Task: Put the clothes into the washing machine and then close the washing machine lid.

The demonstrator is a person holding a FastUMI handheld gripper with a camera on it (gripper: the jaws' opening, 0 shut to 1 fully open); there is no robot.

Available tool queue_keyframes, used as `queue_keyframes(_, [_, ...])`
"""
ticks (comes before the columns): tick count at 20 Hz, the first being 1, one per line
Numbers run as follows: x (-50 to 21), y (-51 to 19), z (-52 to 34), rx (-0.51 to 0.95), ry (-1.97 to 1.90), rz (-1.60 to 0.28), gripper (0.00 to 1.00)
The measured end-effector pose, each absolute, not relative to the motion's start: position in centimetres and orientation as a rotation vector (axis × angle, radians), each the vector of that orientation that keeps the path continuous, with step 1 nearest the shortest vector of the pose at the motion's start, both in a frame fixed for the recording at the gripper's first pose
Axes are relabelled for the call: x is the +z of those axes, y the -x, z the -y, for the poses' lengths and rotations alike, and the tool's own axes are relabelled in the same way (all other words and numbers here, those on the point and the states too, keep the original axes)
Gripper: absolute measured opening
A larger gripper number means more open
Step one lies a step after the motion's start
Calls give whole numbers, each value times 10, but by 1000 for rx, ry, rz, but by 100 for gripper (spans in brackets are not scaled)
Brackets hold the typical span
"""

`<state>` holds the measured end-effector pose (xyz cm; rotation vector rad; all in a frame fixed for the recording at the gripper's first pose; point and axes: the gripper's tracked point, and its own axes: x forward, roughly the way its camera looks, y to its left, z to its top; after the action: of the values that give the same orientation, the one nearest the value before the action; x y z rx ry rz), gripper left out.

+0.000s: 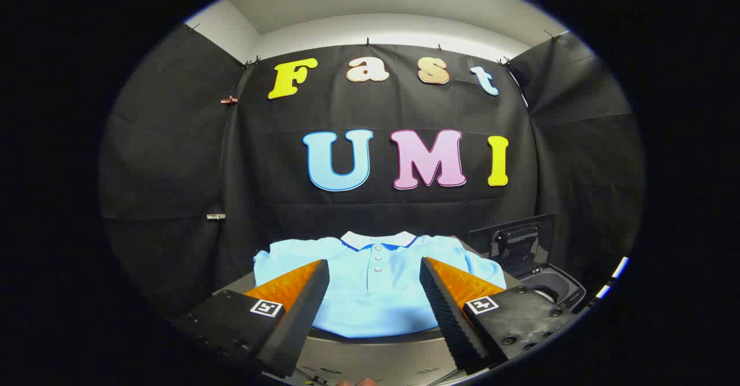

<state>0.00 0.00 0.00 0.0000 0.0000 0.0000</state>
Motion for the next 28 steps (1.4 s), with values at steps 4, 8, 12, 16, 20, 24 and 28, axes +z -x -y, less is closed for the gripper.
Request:
queue_keyframes(4, [1, -1, 1, -1, 7, -1, 99])
queue_keyframes(8, [2, 0, 2, -2, 9, 3, 99])
queue_keyframes(12, [1, 0, 2, -2, 16, -1, 99])
queue_keyframes(16, [6, -1, 0, 0, 14, 0, 99])
queue_keyframes(20, [14, -15, 5, -16, 18, -15, 99])
queue_keyframes(24, [24, -42, 6, -39, 58, -65, 99])
queue_keyframes(28, [24, -80, 9, -80, 71, -159, 99])
